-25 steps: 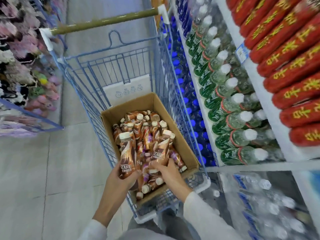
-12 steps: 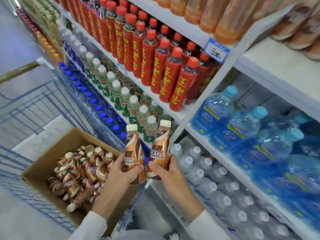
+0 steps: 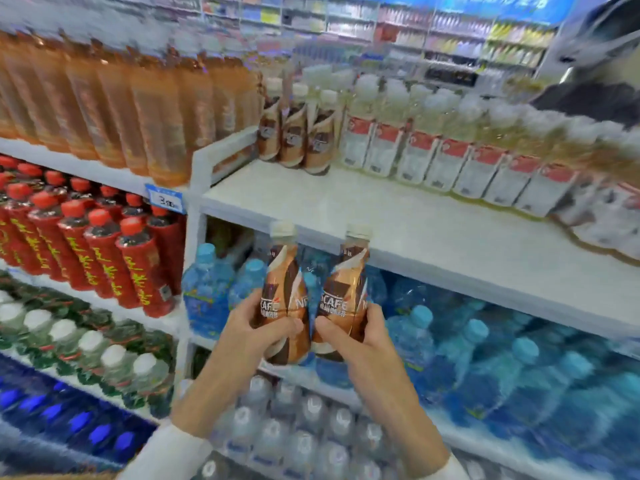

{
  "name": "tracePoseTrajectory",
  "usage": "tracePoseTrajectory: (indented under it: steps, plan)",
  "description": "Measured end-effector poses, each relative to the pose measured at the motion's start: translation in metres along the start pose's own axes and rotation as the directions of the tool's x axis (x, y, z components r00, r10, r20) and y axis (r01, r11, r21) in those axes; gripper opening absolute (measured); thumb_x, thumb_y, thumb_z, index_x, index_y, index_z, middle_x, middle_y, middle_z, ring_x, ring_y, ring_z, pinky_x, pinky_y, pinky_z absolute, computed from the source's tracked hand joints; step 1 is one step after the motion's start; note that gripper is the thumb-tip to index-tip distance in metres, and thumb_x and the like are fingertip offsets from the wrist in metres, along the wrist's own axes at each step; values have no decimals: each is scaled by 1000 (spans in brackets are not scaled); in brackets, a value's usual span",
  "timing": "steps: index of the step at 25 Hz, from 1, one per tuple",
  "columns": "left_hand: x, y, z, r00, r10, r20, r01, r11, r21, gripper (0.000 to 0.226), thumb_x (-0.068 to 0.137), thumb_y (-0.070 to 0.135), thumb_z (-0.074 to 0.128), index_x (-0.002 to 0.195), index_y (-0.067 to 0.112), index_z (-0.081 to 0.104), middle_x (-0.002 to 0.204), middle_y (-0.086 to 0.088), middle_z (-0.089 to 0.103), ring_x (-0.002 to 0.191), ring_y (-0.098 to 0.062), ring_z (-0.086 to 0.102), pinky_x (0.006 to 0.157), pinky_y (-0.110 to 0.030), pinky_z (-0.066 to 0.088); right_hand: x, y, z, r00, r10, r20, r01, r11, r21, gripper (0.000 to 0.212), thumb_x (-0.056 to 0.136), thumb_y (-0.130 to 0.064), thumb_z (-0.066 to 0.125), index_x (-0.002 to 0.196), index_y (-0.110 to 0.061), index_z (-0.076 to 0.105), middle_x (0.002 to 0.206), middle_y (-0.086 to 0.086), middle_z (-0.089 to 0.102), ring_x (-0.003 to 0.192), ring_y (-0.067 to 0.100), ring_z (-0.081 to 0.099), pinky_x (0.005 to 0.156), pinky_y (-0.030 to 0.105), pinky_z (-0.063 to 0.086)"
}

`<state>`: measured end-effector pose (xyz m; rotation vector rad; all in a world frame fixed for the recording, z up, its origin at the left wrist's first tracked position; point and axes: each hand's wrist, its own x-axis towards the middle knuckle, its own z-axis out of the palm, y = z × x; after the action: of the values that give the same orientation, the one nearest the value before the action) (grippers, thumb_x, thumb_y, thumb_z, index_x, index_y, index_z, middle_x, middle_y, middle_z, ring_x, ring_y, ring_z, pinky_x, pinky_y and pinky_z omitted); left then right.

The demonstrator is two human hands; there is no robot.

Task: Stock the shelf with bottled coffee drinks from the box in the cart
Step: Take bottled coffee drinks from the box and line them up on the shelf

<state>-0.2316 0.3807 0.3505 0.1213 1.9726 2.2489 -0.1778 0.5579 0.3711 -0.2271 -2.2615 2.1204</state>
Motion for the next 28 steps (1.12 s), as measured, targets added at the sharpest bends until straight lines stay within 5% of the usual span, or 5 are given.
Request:
tracePoseTrajectory:
  steps: [11, 17, 24, 26, 28]
  plan:
    - [142, 90, 115, 913, 338, 227, -379, 910, 168, 38, 63, 27, 84, 94, 42, 69, 90, 12, 76, 80, -8, 73, 69, -23, 60, 101, -84, -88, 924, -194, -329, 143, 975, -171, 52, 88, -34, 77, 122, -20, 40, 108, -7, 64, 87, 2, 65, 58, 7, 45]
    - [175, 73, 113, 918, 339, 206, -384, 890, 245, 56, 64, 34, 83, 114, 36, 61, 106, 11, 72, 93, -6, 71, 77, -23, 58, 129, -72, -92, 925, -185, -330, 112, 967, -228, 54, 93, -27, 73, 127, -21, 31, 127, 1, 59, 111, 18, 64, 100, 40, 55]
    - [184, 65, 102, 906, 285, 312, -374, 885, 277, 70, 61, 31, 83, 125, 36, 56, 110, 14, 73, 99, -2, 70, 87, -25, 58, 124, -71, -87, 844, -279, -458, 64, 900, -430, 97, 73, -47, 87, 144, -18, 27, 136, -2, 48, 119, 14, 56, 103, 37, 50]
    - [187, 65, 97, 908, 269, 321, -359, 895, 266, 66, 63, 22, 86, 122, 35, 60, 108, 15, 75, 98, -2, 71, 91, -28, 57, 125, -71, -86, 779, -348, -522, 17, 844, -536, 93, 72, -50, 86, 141, -19, 33, 135, -1, 47, 120, 17, 52, 99, 36, 49]
    - [183, 63, 100, 916, 301, 266, -377, 872, 312, 58, 65, 25, 92, 111, 41, 62, 98, 27, 74, 91, 7, 70, 80, -12, 54, 126, -69, -91, 788, -351, -506, 33, 845, -534, 78, 75, -44, 86, 134, -22, 39, 125, -5, 52, 109, 10, 57, 87, 22, 48]
